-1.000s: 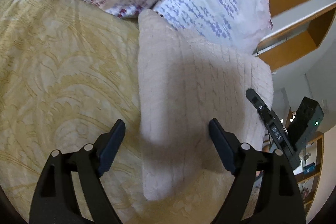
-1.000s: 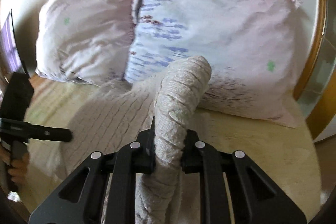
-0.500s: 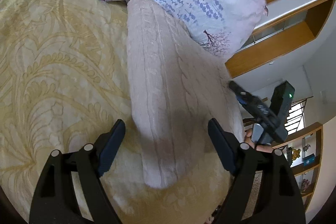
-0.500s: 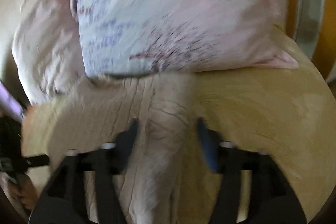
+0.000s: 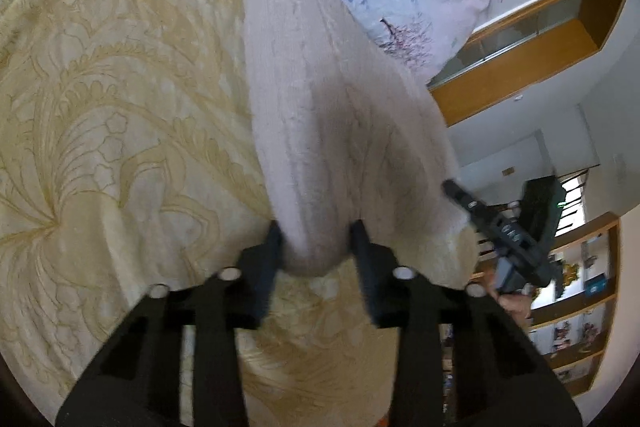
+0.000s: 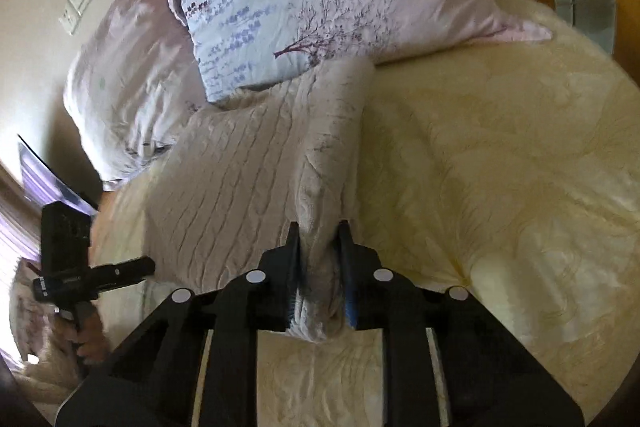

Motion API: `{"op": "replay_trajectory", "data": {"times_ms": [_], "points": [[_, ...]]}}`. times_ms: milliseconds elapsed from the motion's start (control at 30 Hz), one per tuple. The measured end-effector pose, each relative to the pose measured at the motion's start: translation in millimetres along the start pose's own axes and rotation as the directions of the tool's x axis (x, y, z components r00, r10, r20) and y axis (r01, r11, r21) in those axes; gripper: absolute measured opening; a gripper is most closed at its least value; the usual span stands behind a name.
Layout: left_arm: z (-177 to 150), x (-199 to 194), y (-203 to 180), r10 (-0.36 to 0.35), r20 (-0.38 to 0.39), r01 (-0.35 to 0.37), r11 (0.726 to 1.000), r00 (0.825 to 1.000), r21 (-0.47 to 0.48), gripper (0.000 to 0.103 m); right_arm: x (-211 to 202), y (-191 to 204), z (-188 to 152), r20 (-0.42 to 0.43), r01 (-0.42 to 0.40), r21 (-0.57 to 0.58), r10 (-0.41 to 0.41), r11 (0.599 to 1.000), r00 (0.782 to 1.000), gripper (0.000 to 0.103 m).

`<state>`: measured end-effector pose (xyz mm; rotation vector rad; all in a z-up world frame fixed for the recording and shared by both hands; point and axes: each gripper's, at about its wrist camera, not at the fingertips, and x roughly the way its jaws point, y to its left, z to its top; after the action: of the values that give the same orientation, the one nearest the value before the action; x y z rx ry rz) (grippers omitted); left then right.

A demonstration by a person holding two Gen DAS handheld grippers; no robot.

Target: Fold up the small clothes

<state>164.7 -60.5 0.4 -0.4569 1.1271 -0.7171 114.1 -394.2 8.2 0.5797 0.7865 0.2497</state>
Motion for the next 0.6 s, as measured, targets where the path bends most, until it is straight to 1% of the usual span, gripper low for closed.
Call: {"op": "replay_trajectory", "data": {"times_ms": [67, 100, 167, 267, 333, 433, 533, 567, 600], "points": [[0, -2, 1, -0.008, 0.006, 0.008, 1.000, 1.000, 0.009, 0.019, -12, 4, 3, 0.060, 0.003, -0.011, -0.002, 1.000, 0.998, 0.012], [-1, -5, 1, -0.020, 0.011, 0.020, 1.000, 1.000, 0.007, 0.017, -18, 7, 3, 0.088, 0.018, -0.027, -0.015, 0.999, 0.996, 0.011], [-4, -9, 0, -0.026, 0.018, 0.026, 0.999, 0.999, 0.024, 0.016, -20, 10, 3, 0.100, 0.056, -0.050, -0.050, 0.997, 0.994, 0.011], [-10, -10, -1, -0.025, 0.022, 0.024, 0.999, 0.999, 0.040, 0.014, -5, 2, -5, 0.041, 0.132, -0.054, -0.130, 0.990, 0.991, 0.010], [-15, -8, 3, -0.029, 0.021, 0.028, 0.999, 0.999, 0.027, 0.014, 3, -8, -11, 0.014, 0.156, -0.035, -0.156, 0.987, 0.988, 0.008], [-17, -5, 6, -0.037, 0.019, 0.036, 0.999, 0.999, 0.014, 0.014, 8, -24, -14, -0.012, 0.133, 0.041, -0.133, 0.990, 0.991, 0.008], [-17, -9, 3, -0.039, 0.011, 0.039, 0.999, 0.999, 0.019, 0.018, 2, -25, -8, -0.016, 0.096, 0.069, -0.095, 0.993, 0.995, 0.009], [-17, -12, 3, -0.039, 0.010, 0.039, 0.999, 0.999, 0.017, 0.022, -2, -25, -5, -0.011, 0.070, 0.089, -0.070, 0.994, 0.997, 0.016], [-15, -15, 2, -0.043, 0.015, 0.043, 0.999, 0.999, 0.012, 0.032, -5, -27, -3, -0.007, 0.054, 0.107, -0.053, 0.993, 0.999, 0.033]]}}
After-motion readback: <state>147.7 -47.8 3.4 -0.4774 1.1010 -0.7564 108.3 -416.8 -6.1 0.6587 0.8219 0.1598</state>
